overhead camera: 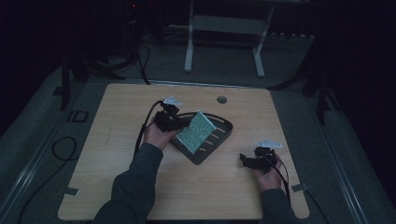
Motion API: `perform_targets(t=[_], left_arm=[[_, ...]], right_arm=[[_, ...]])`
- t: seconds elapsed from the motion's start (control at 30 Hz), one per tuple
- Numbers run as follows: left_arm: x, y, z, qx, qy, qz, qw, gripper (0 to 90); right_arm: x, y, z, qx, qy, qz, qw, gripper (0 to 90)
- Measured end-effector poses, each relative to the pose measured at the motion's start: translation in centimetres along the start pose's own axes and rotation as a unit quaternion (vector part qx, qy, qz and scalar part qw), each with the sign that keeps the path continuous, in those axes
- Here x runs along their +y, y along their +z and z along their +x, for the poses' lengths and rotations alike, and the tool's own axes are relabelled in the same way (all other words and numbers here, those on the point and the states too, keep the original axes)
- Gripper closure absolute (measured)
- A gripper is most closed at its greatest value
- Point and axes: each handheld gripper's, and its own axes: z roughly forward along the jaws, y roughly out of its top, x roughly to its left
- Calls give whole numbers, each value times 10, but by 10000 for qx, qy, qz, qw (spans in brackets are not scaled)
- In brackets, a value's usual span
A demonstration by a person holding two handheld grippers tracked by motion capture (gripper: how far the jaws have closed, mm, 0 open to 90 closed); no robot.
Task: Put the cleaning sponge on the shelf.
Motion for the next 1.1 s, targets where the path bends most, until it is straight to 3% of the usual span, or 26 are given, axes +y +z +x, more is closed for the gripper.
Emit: perform_targets(t=[0.53,0.9,1.1], left_arm=[[15,26,4,58,-38,-75,9999,900],[14,47,12,60,-90,37,9999,900],[20,53,10,87,-11,70,9999,900]], right_arm=[[0,0,0,1,-5,2,10000,138],[0,0,0,2,-5,2,10000,139],[0,0,0,1,-6,2,10000,139]])
